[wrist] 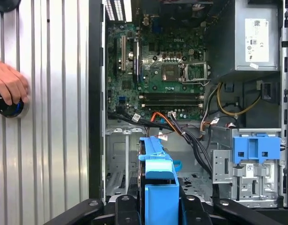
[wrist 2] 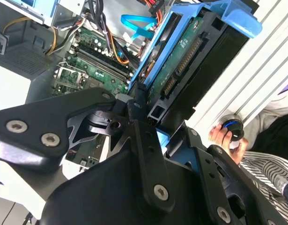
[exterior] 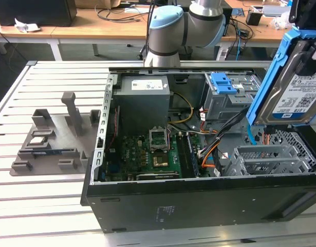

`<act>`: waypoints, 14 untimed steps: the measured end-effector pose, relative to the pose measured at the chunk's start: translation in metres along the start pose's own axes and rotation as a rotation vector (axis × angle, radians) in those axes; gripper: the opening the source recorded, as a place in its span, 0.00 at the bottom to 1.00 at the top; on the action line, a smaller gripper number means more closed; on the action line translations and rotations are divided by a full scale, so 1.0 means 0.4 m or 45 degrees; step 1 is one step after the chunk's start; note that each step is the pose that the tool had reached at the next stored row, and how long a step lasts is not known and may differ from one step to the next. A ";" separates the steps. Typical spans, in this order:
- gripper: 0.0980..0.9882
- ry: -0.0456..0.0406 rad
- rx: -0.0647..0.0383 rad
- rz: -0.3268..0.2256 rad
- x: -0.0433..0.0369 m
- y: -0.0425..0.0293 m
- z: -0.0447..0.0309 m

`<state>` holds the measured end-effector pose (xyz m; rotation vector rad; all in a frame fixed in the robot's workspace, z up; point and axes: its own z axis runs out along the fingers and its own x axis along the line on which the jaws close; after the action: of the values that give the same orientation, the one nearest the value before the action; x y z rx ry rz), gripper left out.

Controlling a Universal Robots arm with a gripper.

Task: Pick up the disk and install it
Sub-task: 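Pick up the disk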

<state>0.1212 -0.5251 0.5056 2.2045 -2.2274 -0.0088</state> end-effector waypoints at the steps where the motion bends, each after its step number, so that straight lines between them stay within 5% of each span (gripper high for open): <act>1: 0.30 0.000 0.000 0.000 0.001 -0.001 0.006; 14: 0.30 0.000 0.000 0.000 0.030 -0.010 0.080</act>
<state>0.1246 -0.5370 0.4736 2.2045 -2.2276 -0.0090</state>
